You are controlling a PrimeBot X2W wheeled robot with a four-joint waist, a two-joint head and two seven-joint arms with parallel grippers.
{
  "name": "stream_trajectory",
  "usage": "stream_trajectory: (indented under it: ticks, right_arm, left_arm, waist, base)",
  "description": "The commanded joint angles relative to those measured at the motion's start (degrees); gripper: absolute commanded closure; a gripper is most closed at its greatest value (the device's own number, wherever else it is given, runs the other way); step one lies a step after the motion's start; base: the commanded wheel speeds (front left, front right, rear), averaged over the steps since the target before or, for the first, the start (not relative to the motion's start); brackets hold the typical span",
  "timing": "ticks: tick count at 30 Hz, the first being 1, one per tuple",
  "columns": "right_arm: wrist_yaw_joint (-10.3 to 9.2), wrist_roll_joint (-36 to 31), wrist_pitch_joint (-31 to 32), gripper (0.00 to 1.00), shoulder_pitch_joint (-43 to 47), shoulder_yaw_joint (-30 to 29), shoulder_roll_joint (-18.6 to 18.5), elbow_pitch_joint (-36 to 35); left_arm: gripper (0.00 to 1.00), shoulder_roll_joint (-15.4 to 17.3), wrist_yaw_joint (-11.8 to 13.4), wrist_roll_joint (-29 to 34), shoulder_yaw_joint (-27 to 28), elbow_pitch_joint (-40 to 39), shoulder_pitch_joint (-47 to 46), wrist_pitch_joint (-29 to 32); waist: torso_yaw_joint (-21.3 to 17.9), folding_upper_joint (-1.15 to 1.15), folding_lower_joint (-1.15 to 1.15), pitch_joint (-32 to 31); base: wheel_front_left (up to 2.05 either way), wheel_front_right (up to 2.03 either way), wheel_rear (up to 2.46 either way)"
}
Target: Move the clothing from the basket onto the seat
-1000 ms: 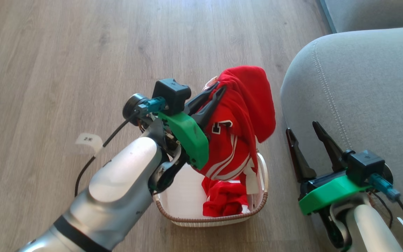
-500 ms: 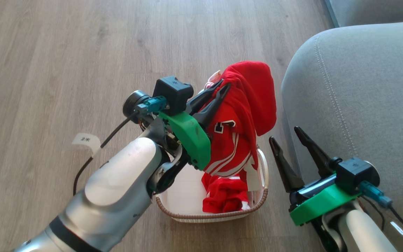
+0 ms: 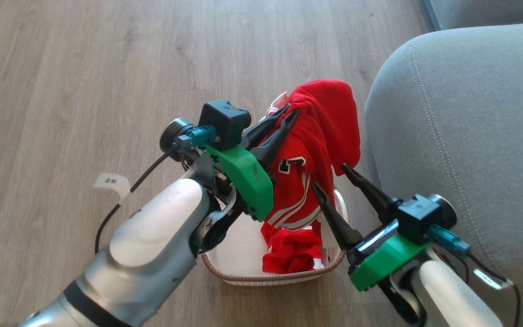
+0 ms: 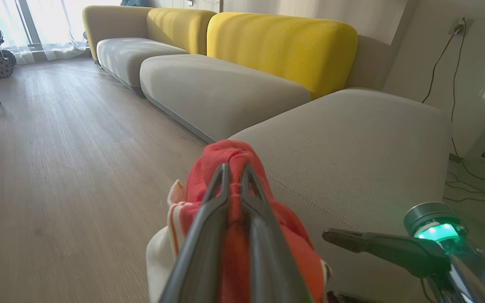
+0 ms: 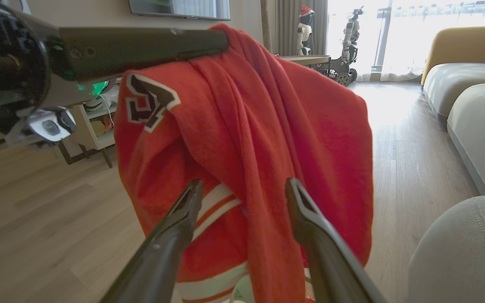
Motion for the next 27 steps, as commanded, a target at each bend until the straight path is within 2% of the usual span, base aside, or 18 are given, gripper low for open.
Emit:
stream_trajectory:
  ticks: [1, 15, 22, 27]
  right_arm:
    - [0.41, 0.45, -0.14, 0.0, -2.88, 1.45, -0.37, -1.03]
    - [0.41, 0.6, -0.52, 0.0, -16.42, 9.21, -0.98, 14.97]
    - [0.41, 3.31, -1.7, 0.0, -22.77, 15.11, 0.48, 23.45]
    - [0.41, 5.38, -2.6, 0.0, -25.9, 17.02, 2.13, 27.83]
  left_arm:
    - [1.0, 1.49, 0.36, -0.45, 2.85, -1.59, -2.57, -0.69]
    - [1.0, 0.59, -0.22, -0.88, 1.9, -1.01, -3.42, -0.91]
    - [1.0, -0.33, -0.43, -1.39, 1.06, -1.18, -3.24, -0.6]
    - [1.0, -0.62, -0.52, -1.49, 0.4, -0.95, -2.98, -0.49]
  waist:
    - [0.14, 0.0, 0.0, 0.03]
    - [2.42, 0.0, 0.0, 0.71]
    - [3.46, 0.0, 0.0, 0.14]
    - [3.97, 0.0, 0.0, -0.17]
  base:
    - [0.0, 0.0, 0.0]
    - [0.0, 0.0, 0.0]
    - [0.0, 0.0, 0.0]
    - [0.0, 0.0, 0.0]
